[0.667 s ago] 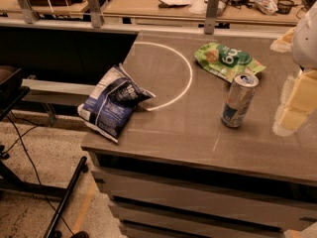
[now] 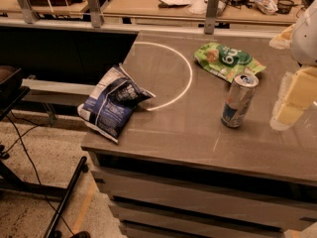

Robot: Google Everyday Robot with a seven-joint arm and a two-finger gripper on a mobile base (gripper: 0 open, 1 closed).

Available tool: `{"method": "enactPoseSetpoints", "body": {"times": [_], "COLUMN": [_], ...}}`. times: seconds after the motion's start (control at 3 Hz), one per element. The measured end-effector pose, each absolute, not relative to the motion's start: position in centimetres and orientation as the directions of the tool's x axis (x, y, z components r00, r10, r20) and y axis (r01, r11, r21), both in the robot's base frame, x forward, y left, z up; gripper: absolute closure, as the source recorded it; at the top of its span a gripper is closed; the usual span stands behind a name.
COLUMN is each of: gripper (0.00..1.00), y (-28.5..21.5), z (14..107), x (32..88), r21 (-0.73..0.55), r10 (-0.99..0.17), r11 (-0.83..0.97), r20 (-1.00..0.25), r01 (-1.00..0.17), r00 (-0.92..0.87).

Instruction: Pick green rice chip bag

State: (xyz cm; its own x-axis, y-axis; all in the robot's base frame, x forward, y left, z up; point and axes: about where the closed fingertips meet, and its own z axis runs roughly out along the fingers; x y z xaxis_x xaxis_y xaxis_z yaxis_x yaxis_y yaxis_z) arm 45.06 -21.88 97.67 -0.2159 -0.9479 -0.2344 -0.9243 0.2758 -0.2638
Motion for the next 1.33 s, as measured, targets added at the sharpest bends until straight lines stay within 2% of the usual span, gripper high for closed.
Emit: {"method": "enactPoseSetpoints", "body": {"times": [0.67, 1.33], "gripper": [0.00, 0.00], "y": [-23.2, -25.2], "z": [98.4, 100.6], "x": [53.6, 61.1], "r21": [-0.318, -0.357], "r10": [-0.915, -0.875], "r11": [0.316, 0.409], "r20": [-0.351, -0.415], "r01": [-0.894, -0.839], "r00": [-0.199, -0.250]}}
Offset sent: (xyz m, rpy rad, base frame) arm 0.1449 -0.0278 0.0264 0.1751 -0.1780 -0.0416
